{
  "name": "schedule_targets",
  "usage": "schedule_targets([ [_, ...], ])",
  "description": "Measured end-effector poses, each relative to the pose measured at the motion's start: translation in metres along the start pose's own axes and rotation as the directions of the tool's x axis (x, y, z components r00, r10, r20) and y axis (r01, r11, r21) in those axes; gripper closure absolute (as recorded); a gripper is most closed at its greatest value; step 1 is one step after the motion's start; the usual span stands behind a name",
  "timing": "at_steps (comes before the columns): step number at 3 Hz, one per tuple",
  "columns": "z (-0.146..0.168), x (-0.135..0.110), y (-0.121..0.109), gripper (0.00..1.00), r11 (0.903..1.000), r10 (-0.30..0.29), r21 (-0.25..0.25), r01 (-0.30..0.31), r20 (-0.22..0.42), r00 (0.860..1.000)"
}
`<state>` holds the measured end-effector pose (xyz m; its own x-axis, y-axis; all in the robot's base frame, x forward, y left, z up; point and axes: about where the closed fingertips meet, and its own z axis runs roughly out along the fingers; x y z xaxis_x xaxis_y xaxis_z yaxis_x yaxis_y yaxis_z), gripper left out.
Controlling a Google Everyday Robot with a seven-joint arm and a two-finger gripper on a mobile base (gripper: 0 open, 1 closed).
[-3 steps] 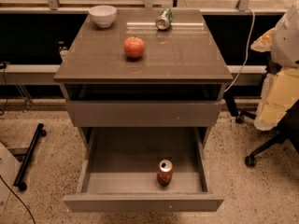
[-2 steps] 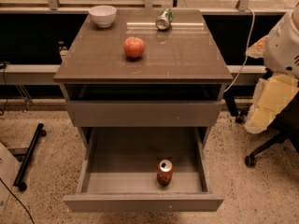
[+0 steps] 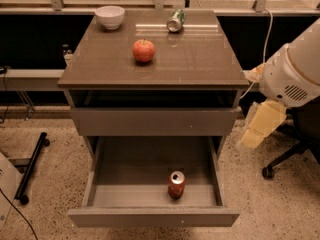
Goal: Pick coke can from middle drawer and place on counter
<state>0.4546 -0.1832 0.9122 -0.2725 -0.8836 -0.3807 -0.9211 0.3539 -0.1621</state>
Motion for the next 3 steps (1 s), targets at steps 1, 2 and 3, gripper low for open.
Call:
schedule_targets([
  [1,0.001,-0.002,-0.002,0.0,1.0,0.003,0.009,-0.003,0.013,1.0],
  [2,0.012,-0.005,0.003,0.0,1.0,-0.002,-0.006,0.002,0.008,1.0],
  [3,0.04,-0.01,0.013,0.0,0.999,0.006,-0.044,-0.003,0.057,0.998],
])
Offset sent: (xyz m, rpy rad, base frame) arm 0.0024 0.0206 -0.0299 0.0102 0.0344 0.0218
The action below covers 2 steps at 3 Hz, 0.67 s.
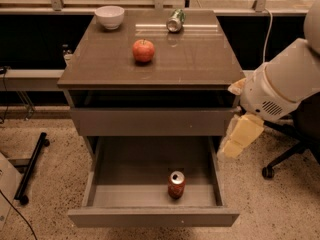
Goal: Pick coke can from middle drawer and place on counter
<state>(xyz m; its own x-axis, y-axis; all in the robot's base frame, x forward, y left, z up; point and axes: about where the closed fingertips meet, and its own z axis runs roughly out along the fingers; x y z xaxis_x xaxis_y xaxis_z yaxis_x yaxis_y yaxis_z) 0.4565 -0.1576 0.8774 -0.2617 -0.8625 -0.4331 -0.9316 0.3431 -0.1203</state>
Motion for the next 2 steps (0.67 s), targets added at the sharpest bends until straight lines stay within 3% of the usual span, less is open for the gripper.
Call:
schedule_targets([
  [2,0.072,-0.002,0.012,0.0,0.9978,0.044,-0.055,-0.038,0.124,0.991],
])
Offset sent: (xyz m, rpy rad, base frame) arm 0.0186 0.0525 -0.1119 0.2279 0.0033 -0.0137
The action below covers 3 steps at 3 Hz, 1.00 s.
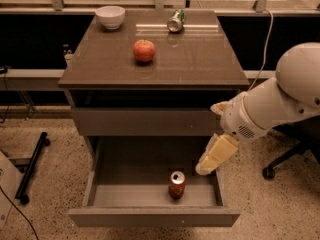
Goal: Pick coke can from middle drawer and place on counter
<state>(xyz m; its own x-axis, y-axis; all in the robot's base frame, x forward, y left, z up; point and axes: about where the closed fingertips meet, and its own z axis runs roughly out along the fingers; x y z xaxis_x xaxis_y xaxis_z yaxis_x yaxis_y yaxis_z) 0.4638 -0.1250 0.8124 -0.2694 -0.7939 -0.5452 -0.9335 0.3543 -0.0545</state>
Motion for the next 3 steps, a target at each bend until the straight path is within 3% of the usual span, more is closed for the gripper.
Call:
schedule_targets([
  [1,0.037,0.003,-0.007,0.0,0.9999,0.014,-0.005,-0.014,0.078,0.997],
  [3,0.054,0.006,-0.006,0.0,0.9993,0.036,0.003,-0.036,0.083,0.996],
])
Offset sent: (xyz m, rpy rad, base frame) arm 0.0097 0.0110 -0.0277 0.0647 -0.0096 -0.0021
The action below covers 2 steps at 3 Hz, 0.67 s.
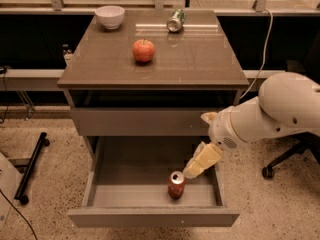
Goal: Pick coke can from middle drawer and place on counter
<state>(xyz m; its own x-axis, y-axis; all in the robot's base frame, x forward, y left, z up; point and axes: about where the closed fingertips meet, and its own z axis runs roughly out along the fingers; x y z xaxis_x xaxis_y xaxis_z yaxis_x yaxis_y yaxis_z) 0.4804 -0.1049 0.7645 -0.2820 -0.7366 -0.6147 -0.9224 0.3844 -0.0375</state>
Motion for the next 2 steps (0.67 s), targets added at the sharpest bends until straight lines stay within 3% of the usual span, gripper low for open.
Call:
schedule_targets([
  [2,0.053,0.02,-0.004,0.0,0.9978,0.064,0.009,-0.065,0.099,0.993],
])
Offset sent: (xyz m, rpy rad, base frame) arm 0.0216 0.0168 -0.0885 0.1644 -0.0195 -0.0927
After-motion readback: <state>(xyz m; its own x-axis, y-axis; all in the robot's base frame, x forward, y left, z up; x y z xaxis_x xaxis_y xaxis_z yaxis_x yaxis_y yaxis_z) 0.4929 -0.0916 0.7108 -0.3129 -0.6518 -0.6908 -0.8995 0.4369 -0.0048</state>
